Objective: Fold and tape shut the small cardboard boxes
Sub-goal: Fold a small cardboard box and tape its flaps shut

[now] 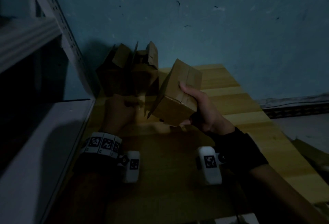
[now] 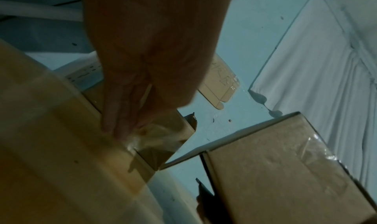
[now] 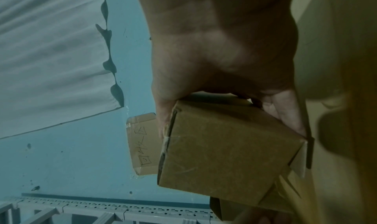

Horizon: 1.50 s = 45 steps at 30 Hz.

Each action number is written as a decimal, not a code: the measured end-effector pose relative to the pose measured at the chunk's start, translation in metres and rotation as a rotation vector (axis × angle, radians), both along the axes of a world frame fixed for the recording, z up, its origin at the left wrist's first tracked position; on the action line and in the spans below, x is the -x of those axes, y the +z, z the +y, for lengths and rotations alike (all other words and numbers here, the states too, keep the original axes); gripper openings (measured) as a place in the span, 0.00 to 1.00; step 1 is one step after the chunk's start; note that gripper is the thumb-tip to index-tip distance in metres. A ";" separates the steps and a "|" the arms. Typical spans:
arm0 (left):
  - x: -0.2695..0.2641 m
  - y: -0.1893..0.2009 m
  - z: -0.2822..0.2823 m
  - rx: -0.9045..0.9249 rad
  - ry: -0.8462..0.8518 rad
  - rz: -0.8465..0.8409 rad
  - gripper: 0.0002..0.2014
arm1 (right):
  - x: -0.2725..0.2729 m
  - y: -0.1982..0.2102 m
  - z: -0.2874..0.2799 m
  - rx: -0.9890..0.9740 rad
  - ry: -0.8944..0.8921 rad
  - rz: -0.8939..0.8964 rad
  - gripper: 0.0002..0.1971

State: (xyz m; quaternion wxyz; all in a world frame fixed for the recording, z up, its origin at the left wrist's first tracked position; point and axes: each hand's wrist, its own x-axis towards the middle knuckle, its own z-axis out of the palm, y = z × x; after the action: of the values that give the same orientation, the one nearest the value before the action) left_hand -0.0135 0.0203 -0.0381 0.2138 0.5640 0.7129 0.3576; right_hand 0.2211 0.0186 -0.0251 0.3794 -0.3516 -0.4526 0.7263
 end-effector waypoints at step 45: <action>0.008 -0.001 0.000 -0.282 0.091 0.042 0.09 | 0.004 -0.002 0.000 -0.019 0.013 -0.040 0.19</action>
State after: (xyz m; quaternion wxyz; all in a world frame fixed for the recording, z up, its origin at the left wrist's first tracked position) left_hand -0.0217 0.0207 -0.0388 0.1011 0.5630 0.6848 0.4514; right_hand 0.2174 0.0187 -0.0269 0.3690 -0.3595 -0.4694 0.7172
